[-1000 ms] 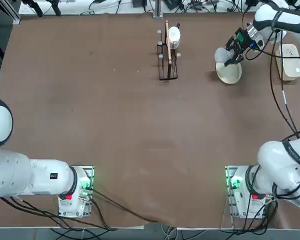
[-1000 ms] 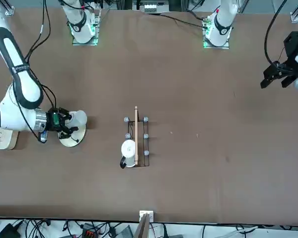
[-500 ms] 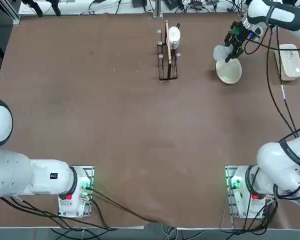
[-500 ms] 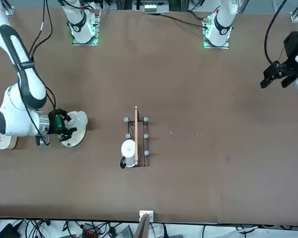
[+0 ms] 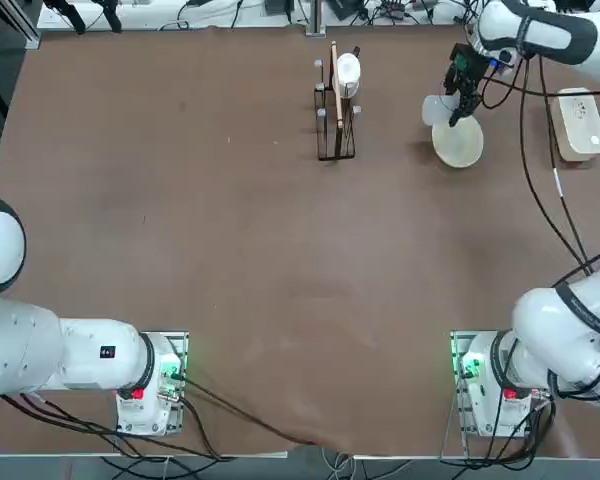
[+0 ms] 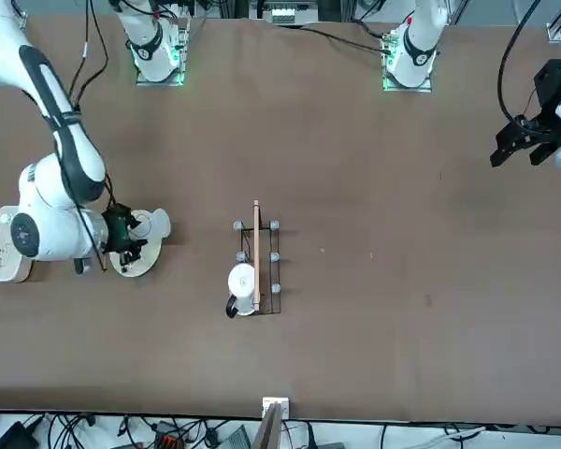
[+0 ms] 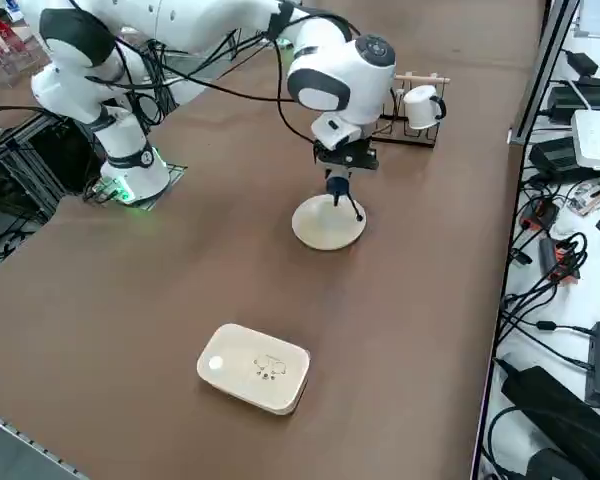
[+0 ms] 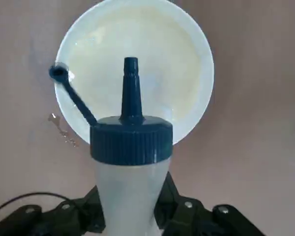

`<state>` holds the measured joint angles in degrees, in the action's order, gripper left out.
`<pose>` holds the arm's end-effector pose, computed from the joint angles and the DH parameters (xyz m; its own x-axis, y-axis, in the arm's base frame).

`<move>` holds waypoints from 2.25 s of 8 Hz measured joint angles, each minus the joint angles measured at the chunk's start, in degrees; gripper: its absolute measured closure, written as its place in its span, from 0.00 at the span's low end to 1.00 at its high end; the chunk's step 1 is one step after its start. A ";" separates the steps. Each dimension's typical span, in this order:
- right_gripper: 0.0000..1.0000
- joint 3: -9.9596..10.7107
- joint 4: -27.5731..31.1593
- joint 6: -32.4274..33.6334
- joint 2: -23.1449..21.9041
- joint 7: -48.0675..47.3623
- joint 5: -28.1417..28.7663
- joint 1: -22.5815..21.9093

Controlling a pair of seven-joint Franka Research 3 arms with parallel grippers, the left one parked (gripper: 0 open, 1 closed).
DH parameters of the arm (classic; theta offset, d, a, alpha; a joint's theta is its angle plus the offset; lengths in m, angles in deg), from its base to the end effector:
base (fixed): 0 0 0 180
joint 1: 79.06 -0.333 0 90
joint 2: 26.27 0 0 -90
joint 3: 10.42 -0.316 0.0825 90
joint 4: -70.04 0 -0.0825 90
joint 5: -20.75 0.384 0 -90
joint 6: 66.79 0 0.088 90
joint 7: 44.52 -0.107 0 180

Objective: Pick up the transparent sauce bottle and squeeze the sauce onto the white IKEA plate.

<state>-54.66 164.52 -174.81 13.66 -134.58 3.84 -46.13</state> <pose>0.6461 0.0473 0.2763 0.2313 -0.9485 -0.2163 -0.9300 -0.2809 0.2372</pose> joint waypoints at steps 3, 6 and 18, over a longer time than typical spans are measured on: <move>0.59 -0.22 -0.81 3.49 -0.07 -8.30 -7.66 -3.83; 0.59 -0.30 -2.91 9.89 -0.21 -14.16 -13.95 -8.01; 0.59 1.47 -12.13 52.04 -0.53 -22.10 -43.64 -18.58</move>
<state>-53.18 152.39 -122.78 13.13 -156.68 -39.80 -64.72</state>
